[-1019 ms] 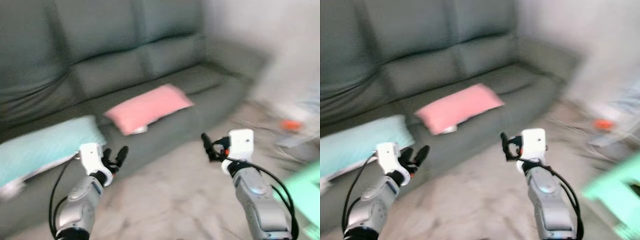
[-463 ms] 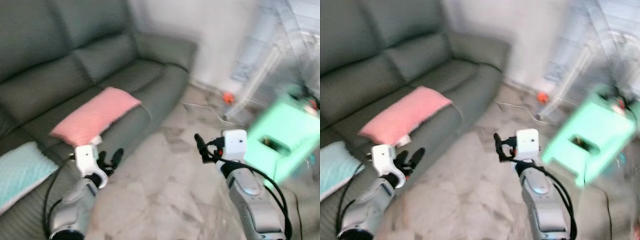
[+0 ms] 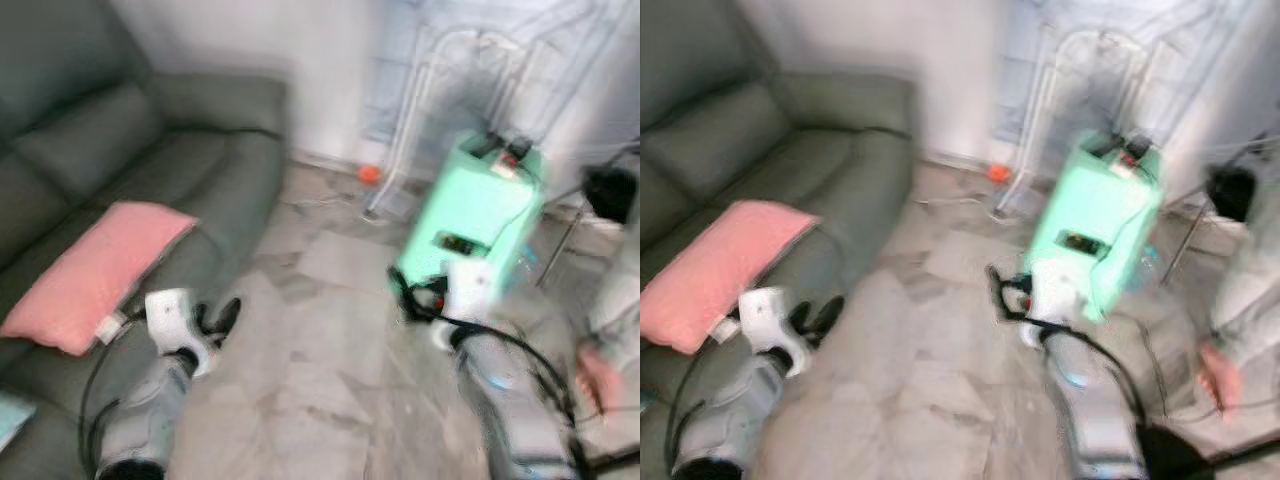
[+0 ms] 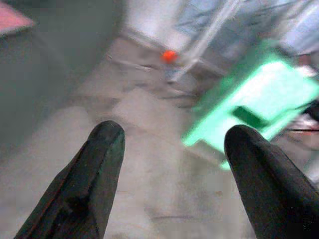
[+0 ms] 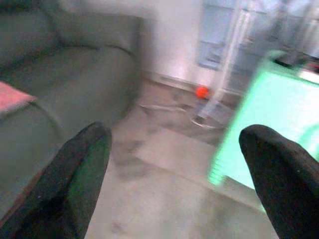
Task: Move the pillow to the sofa
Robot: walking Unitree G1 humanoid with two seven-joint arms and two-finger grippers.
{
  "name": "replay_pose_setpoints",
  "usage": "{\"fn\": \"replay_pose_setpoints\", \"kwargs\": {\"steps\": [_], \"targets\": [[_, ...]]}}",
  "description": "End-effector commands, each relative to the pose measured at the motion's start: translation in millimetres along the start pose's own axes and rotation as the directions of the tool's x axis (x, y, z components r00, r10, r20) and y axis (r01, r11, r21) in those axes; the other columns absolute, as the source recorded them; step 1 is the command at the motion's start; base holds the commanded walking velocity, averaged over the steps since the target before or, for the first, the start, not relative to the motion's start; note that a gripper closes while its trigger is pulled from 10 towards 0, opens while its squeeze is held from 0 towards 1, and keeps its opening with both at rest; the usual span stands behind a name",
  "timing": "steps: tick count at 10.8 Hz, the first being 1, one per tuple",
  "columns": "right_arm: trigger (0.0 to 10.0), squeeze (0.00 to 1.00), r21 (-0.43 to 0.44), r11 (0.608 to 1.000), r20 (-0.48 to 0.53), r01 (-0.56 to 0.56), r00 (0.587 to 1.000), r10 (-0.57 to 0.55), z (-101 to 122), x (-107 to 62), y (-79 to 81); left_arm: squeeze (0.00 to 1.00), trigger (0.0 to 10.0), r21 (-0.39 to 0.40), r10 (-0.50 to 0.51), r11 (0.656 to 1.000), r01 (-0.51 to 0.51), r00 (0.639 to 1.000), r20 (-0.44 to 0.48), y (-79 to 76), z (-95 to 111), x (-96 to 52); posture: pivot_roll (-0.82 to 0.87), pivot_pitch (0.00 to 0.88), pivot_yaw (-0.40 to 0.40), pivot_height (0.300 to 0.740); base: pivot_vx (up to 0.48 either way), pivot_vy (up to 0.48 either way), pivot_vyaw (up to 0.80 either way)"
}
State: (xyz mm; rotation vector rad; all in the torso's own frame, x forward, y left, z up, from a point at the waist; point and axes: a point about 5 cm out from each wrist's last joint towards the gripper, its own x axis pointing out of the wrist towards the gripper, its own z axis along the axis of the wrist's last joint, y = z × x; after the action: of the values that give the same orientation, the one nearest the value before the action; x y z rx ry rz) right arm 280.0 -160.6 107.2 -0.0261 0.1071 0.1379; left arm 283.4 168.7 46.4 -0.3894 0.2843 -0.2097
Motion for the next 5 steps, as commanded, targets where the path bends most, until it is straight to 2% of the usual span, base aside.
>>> {"fn": "replay_pose_setpoints", "kwargs": {"steps": [1, 4, 5], "targets": [[10.0, 0.00, 0.009, 1.000, 0.029, -0.021, 0.999, 0.021, 7.0, 3.5, 8.1, 0.00, 10.0, 0.017, 0.021, 1.000, -0.021, 1.000, 0.010, 9.3, 5.2, -4.2, -0.21, 0.066, -0.014, 0.740, 0.270, 0.000, 0.00], [10.0, 0.00, 0.008, 1.000, 0.031, -0.022, 0.999, 0.022, 7.1, 3.2, 8.4, 0.00, 10.0, 0.013, 0.017, 1.000, -0.017, 1.000, 0.012, 8.0, 5.6, -4.0, -0.21, 0.067, -0.012, 0.740, 0.315, 0.000, 0.00], [10.0, 0.00, 0.008, 1.000, 0.033, -0.024, 0.999, 0.023, 7.2, 3.2, 8.8, 0.00, 10.0, 0.012, 0.015, 1.000, -0.015, 1.000, 0.012, 7.5, 5.3, -4.4, -0.21, 0.066, -0.011, 0.740, 0.480, 0.000, 0.00]]}}
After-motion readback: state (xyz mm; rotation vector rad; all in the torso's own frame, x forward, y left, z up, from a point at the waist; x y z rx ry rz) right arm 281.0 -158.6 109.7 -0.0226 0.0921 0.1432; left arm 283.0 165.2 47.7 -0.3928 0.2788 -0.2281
